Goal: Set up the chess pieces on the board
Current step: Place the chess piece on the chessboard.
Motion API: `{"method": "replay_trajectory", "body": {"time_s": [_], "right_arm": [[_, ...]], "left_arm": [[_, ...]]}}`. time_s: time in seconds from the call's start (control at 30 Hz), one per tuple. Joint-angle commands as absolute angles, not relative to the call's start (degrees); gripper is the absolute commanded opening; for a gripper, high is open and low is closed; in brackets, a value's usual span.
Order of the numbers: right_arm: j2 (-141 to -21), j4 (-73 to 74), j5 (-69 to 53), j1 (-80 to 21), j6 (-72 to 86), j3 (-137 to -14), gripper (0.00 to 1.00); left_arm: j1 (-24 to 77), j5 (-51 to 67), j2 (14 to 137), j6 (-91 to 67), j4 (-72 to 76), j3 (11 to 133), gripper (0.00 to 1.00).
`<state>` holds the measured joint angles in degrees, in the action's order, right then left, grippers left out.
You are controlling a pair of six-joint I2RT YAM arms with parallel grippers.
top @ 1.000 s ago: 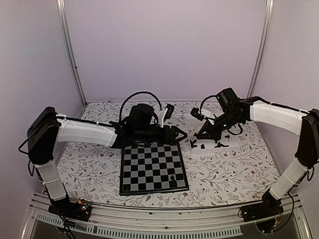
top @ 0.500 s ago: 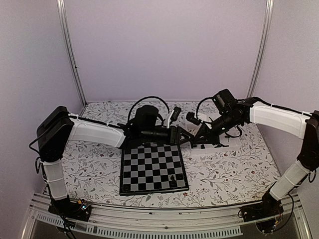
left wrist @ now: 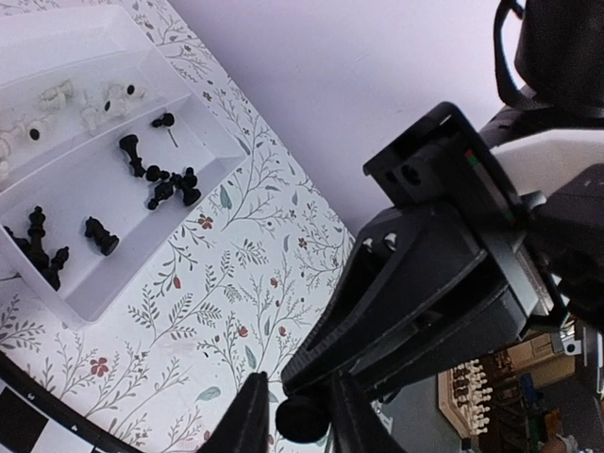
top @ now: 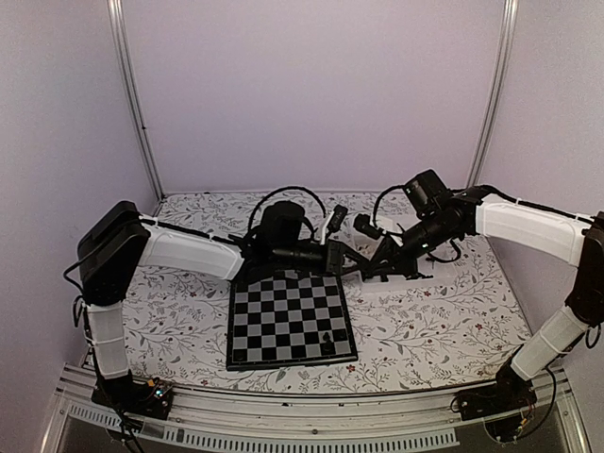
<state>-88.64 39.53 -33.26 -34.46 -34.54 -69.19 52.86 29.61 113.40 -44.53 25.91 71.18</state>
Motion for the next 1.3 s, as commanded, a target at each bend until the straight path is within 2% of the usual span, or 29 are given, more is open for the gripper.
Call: {"method": "replay_trajectory", "body": {"time_s": [0.0,0.1,0.2,0.3,0.4,0.67,0.8,0.97,1.27], "right_arm": [[-86.68,39.56,-34.24,-34.89,-34.91,-68.62,0.09],[-86.42,39.43,-33.39,-34.85,-34.65,-69.01,0.14],[-84.92,38.53,-32.90,-33.88,-33.48,-70.13,0.29],[-82.69,36.95,-38.58,-29.78,-31.01,-72.35,0.41],[-80.38,31.62,-48.25,-23.71,-23.81,-73.42,0.47],[-81.77,17.86,-68.17,-21.30,-1.68,-68.68,0.52],[-84.53,12.04,-74.22,-21.31,6.81,-66.99,0.53],[-86.28,5.47,-76.56,-21.44,15.13,-66.01,0.52],[-87.28,2.02,-76.06,-21.42,18.17,-64.53,0.45]], "left_arm": [[53.17,30.58,114.38,-45.43,27.69,72.56,0.18],[53.09,30.77,114.18,-46.26,28.65,71.98,0.12],[53.01,30.28,112.46,-46.64,30.15,70.67,0.11],[52.85,28.27,109.32,-46.29,32.24,68.65,0.09],[52.74,25.63,106.53,-45.93,35.57,66.71,0.09],[52.67,17.06,104.18,-45.65,46.77,63.98,0.09],[52.67,15.53,105.63,-46.15,49.67,65.27,0.09],[52.74,15.24,107.90,-47.15,48.62,68.36,0.09],[53.00,16.56,109.98,-47.68,48.41,70.79,0.09]]}}
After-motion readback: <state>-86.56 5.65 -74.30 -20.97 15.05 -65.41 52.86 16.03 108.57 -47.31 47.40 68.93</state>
